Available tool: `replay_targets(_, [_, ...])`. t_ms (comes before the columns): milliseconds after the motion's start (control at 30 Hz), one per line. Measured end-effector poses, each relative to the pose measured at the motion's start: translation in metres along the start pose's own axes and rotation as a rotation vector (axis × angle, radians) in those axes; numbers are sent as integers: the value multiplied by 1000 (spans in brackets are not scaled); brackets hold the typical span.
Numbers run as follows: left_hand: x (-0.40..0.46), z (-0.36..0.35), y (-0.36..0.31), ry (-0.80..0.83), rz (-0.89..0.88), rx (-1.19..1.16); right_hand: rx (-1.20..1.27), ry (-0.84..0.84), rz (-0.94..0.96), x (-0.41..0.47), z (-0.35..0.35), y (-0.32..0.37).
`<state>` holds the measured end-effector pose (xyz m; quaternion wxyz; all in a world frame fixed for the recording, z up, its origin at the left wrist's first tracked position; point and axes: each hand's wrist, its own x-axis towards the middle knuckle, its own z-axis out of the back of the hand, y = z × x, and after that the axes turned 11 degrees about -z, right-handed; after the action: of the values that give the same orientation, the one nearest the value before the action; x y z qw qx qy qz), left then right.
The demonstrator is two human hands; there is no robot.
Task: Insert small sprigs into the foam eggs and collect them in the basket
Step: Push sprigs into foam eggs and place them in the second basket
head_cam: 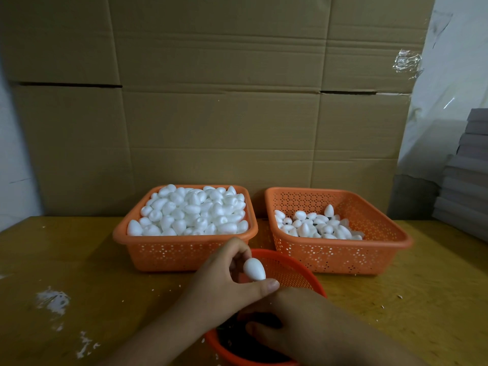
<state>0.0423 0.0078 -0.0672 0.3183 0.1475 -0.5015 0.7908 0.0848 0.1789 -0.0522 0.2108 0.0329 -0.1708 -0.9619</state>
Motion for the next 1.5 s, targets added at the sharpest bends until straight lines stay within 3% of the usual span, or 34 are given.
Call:
replay_targets(900, [-1, 5, -5, 34, -16, -134, -28, 10, -21, 0, 4, 5])
replay_targets(1133, [0, 5, -1, 32, -103, -53, -27, 13, -25, 1, 5, 6])
replay_targets(1500, [1, 5, -1, 21, -86, -78, 66, 75, -57, 2, 8, 3])
